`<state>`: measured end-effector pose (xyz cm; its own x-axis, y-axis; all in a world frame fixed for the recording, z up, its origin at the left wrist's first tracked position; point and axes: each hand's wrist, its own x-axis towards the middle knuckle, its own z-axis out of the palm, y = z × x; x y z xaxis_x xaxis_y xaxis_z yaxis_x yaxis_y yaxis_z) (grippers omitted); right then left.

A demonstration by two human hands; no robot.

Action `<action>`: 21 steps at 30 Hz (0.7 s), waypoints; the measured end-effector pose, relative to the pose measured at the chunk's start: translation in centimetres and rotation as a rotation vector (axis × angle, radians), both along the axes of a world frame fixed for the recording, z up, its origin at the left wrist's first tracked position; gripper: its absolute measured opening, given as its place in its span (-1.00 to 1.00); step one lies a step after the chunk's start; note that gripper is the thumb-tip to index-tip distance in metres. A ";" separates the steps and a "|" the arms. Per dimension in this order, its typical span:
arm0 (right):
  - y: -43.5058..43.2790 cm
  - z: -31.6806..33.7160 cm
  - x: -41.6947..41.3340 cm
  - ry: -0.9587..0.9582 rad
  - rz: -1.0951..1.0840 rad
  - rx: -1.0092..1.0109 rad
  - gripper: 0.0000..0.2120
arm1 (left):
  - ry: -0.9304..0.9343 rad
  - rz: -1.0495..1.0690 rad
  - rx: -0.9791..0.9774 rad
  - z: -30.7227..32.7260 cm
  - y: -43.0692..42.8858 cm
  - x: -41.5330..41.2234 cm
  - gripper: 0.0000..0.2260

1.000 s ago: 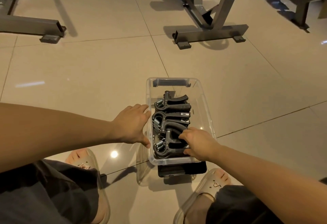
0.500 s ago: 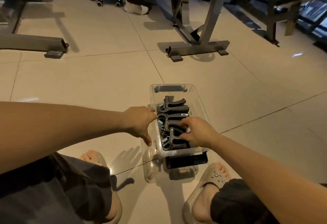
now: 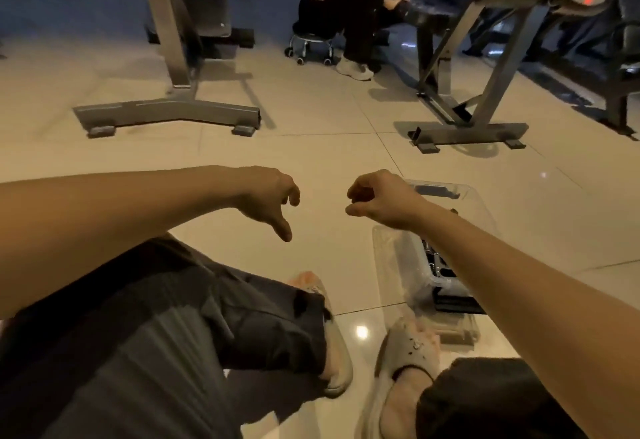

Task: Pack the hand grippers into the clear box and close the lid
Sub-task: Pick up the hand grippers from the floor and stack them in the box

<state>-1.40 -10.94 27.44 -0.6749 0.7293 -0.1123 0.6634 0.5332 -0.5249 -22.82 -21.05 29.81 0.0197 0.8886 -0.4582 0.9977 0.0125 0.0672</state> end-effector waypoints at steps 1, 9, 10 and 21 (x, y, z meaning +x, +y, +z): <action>-1.2 0.3 -1.9 0.014 0.028 0.003 -0.65 | 0.009 0.041 0.013 0.8 -2.0 -1.7 -0.34; -10.9 0.3 -18.5 0.021 0.306 -0.036 -0.68 | 0.094 0.398 -0.051 5.3 -17.3 -14.8 -0.39; -12.1 0.0 -20.9 0.017 0.346 -0.039 -0.67 | 0.105 0.445 -0.079 5.6 -19.1 -16.6 -0.39; -30.3 -4.2 -46.8 -0.077 0.786 -0.089 -0.68 | 0.074 0.956 -0.072 1.0 -45.1 -37.4 -0.44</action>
<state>-48.24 -41.27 23.21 -0.9761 0.0283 -0.2155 0.1464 0.8184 -0.5557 -60.18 -66.11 30.78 -0.7300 0.4836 -0.4830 0.5650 0.8246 -0.0284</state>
